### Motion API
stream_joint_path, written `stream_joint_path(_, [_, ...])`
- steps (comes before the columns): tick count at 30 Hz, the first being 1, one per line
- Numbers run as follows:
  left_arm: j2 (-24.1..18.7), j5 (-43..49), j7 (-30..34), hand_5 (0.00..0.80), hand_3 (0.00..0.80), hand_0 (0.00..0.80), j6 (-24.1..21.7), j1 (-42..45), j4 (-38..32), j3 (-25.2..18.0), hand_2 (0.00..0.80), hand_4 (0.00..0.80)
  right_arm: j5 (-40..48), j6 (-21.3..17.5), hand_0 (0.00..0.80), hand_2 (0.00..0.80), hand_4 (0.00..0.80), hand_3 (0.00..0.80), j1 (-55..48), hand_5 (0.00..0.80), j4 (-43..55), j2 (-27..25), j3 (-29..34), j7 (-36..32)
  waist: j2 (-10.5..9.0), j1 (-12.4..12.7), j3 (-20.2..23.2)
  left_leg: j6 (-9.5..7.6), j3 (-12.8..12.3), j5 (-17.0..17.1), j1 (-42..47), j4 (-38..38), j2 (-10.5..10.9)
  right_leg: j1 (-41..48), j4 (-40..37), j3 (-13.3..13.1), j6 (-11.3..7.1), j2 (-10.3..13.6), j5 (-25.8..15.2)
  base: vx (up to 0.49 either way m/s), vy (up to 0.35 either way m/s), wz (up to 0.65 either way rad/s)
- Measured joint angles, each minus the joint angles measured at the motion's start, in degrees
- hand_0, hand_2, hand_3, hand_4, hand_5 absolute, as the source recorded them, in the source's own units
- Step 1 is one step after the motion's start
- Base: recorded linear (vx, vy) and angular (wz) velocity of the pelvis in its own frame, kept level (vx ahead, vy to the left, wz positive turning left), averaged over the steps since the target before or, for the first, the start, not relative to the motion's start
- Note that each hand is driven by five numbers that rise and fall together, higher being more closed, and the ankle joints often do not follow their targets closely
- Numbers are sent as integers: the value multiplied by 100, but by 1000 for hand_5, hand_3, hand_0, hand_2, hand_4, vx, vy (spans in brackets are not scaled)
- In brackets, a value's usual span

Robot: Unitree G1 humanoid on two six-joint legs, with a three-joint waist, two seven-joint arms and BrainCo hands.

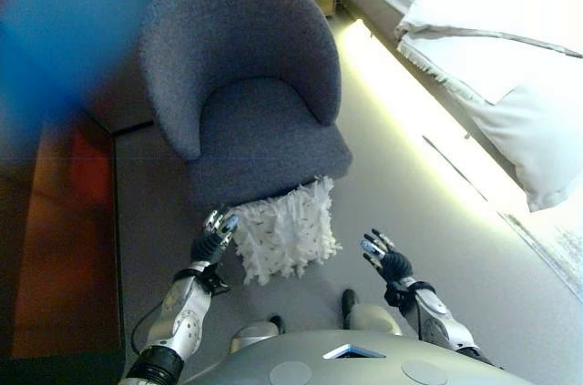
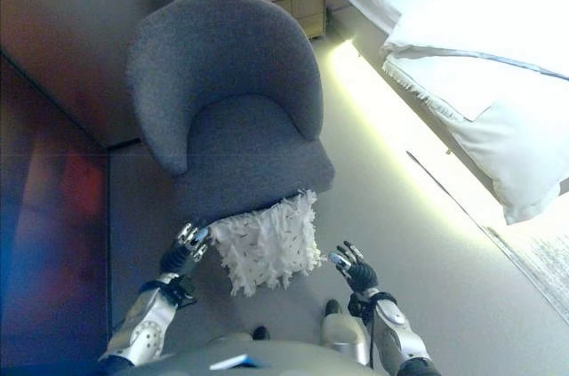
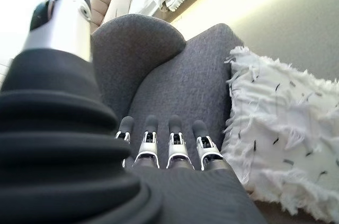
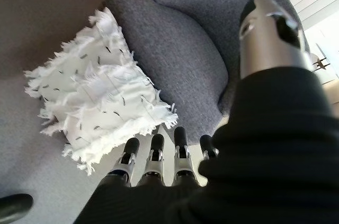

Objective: Pick up the cushion and take it to the sofa

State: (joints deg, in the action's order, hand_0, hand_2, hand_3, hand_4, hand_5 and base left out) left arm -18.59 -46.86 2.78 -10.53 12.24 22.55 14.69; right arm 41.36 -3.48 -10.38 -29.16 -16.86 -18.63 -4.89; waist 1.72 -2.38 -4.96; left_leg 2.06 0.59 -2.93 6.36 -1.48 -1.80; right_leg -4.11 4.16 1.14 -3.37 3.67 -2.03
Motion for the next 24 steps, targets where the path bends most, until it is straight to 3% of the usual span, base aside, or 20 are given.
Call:
stream_joint_path(5, [72, -12, 18, 0, 0, 0, -1, 5, 5, -9, 0, 0, -15, 10, 0, 0, 0, 0, -34, 0, -2, 63, -4, -49, -86, -33, 11, 70, 32, -31, -4, 30, -23, 58, -30, -7, -26, 5, 46, 288, -164, 6])
stream_joint_path(9, [97, -13, -11, 0, 0, 0, 2, -41, 10, -12, 0, 0, -20, 14, 0, 0, 0, 0, -32, 0, -5, 63, -7, -22, -105, -143, 15, 129, 202, -120, -132, 341, -45, 28, 189, 29, 37, -45, 254, 222, -209, 26])
stream_joint_path(12, [69, -14, -72, 0, 0, 0, 3, -230, 139, -21, 0, 0, -42, 37, 0, 0, 0, 0, 87, 0, -72, 91, -13, -40, -366, -96, -25, 241, 96, -200, -869, 1866, 85, -124, 551, -42, 197, 4, 478, 173, -190, 21])
stream_joint_path(13, [64, -17, -83, 0, 0, 0, 11, -244, 174, -14, 0, 0, -70, 36, 0, 0, 0, 0, 119, 0, -106, 83, -6, -50, -444, -91, -42, 353, 61, -97, -1178, 2466, 107, -107, 599, -63, 245, 40, 501, 190, -118, 0])
stream_joint_path(15, [86, -148, -119, 0, 0, 0, 18, -229, 179, 3, 0, 0, -66, 30, 0, 0, 0, 0, 113, 0, -134, 51, -5, -75, -548, 13, -13, 306, -58, 271, -1397, 2862, 68, -63, 541, -89, 344, 91, 477, 211, -19, -4])
stream_joint_path(17, [90, -169, -130, 0, 0, 0, 18, -206, 172, 9, 0, 0, -65, 27, 0, 0, 0, 0, 87, 0, -149, 52, -7, -88, -600, 3, -31, 75, -244, 225, -1380, 2627, -70, -36, 481, -50, 455, 78, 426, 213, 96, -1])
stream_joint_path(19, [104, -170, -160, 0, 0, 0, 21, -261, 153, 18, 0, 0, -65, 26, 0, 0, 0, 0, -4, 0, -137, 49, -10, -88, -606, -68, -27, 66, -303, 204, -1304, 2047, -225, -104, 353, -51, 468, 64, 420, 225, 120, 4])
stream_joint_path(20, [148, -174, -181, 0, 0, 0, 27, -266, 150, 20, 0, 0, -62, 26, 0, 0, 0, 0, -63, 0, -135, 17, -26, -88, -527, -115, 13, 31, -275, 219, -1267, 1503, -263, -25, 60, -45, 387, -16, 404, 229, 108, 5])
stream_joint_path(21, [219, -188, -198, 0, 0, 0, 38, -227, 69, 19, 0, 0, -60, 16, 0, 0, 0, 0, -123, 0, -35, -86, -7, -110, -257, -86, -28, 54, -100, 198, -1189, 919, -525, -122, 321, -146, 408, -256, 528, 226, 108, 7])
stream_joint_path(22, [199, -233, -191, 0, 0, 0, 37, -241, -142, 19, 0, 0, -59, 7, 0, 0, 0, 0, -175, 0, 17, -165, 5, -163, -163, -145, -128, 76, 84, 178, -1045, 471, -674, -285, 839, -153, 549, -360, 707, 221, 113, 5])
stream_joint_path(23, [259, -276, -206, 0, 0, 0, 88, -319, -103, 34, 0, 0, -60, 30, 0, 0, 0, 0, -161, 0, -148, -239, 54, -175, 2, -131, -211, 160, 285, 323, -920, 232, -944, -241, 950, -213, 539, -583, 768, 215, 118, 1])
stream_joint_path(24, [252, -333, -216, 0, 0, 0, 128, -301, -87, 32, 0, 0, -60, 36, 0, 0, 0, 0, -224, 0, -190, -224, 73, -198, -91, -82, -225, 125, 281, 378, -877, 201, -859, -259, 1031, -277, 492, -523, 809, 221, 133, -13])
